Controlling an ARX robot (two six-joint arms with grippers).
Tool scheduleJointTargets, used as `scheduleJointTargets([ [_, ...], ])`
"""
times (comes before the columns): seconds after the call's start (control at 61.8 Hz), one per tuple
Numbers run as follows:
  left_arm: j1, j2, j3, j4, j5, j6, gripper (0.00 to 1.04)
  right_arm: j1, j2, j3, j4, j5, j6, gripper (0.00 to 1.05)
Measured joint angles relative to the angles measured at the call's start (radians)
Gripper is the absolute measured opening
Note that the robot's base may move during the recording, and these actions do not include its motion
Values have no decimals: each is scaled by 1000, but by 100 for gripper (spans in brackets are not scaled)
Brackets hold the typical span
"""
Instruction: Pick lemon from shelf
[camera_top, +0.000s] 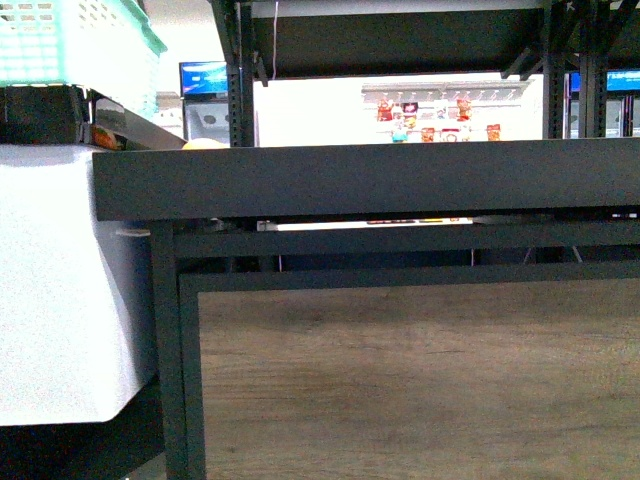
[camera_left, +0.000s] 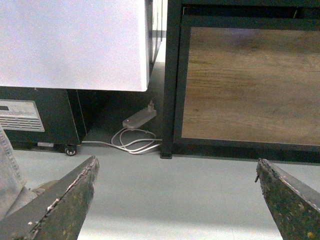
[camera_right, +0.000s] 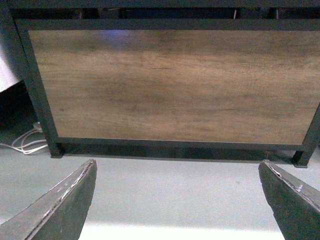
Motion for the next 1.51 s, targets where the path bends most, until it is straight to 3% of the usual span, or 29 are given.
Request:
scheduleJointTargets([
  [1.506, 0, 0, 0, 0, 0, 0, 97, 0, 0, 0, 0, 0, 0, 97],
])
